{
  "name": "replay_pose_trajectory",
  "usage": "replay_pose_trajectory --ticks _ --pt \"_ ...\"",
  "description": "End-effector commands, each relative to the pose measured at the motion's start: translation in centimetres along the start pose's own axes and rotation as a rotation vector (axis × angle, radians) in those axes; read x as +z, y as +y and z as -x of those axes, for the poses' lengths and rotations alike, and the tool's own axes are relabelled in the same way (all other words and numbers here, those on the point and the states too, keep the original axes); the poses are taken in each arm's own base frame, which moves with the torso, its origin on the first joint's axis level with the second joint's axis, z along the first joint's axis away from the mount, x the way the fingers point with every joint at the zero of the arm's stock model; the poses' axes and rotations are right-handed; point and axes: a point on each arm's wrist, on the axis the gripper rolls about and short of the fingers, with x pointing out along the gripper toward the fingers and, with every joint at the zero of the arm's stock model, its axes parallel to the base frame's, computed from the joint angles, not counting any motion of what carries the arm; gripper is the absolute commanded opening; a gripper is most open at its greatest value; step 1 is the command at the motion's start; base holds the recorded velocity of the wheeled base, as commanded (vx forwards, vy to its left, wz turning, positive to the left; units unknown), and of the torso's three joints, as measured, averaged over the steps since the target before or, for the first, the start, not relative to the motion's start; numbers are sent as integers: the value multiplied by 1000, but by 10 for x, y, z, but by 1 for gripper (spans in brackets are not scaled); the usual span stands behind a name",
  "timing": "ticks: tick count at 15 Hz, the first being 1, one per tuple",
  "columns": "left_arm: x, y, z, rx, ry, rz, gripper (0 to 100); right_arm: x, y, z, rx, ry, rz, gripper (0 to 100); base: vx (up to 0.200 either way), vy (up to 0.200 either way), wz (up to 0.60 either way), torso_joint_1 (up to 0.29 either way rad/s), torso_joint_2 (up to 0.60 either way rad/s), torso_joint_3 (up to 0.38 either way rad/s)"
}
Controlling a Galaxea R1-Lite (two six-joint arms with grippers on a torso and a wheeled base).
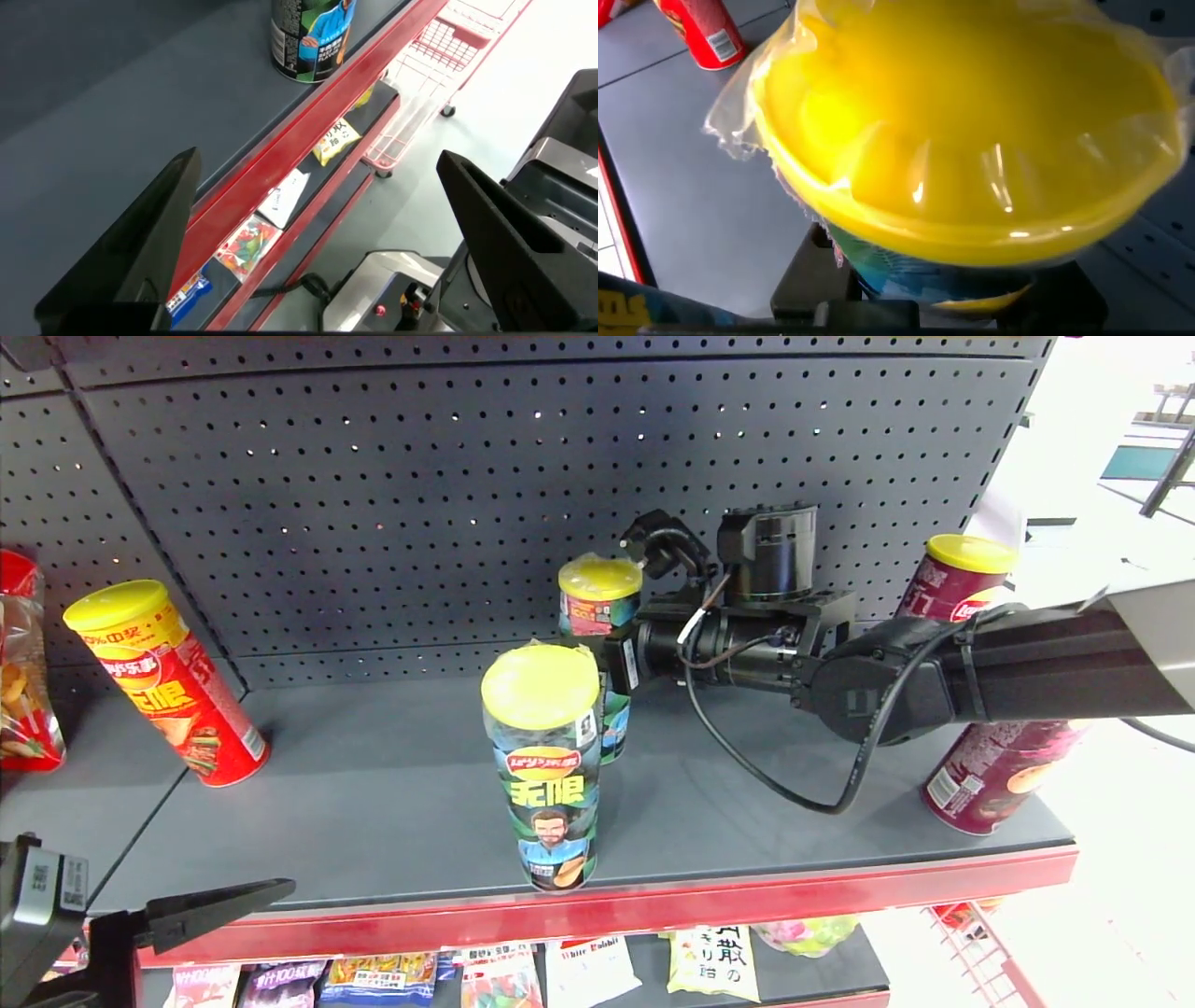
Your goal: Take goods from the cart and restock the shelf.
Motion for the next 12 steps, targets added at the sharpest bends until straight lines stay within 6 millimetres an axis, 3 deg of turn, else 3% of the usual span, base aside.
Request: replay_pose_trajectory --ticks 1,3,4,7,12 --pt "-1 0 0 -1 4 3 100 2 2 1 3 -5 2 0 0 0 0 0 0 0" --pt "-1 0 0 -1 4 3 100 -1 3 1 3 4 0 0 0 0 0 0 0 0" --pt "-1 0 0 -1 6 9 100 -1 3 1 3 4 0 100 0 0 0 0 0 0" --pt "-1 0 0 -1 7 18 100 1 3 3 -1 -1 0 100 0 0 0 0 0 0" --pt "-2 1 -2 0 25 29 100 2 11 32 -35 24 -11 100 0 0 0 0 0 0"
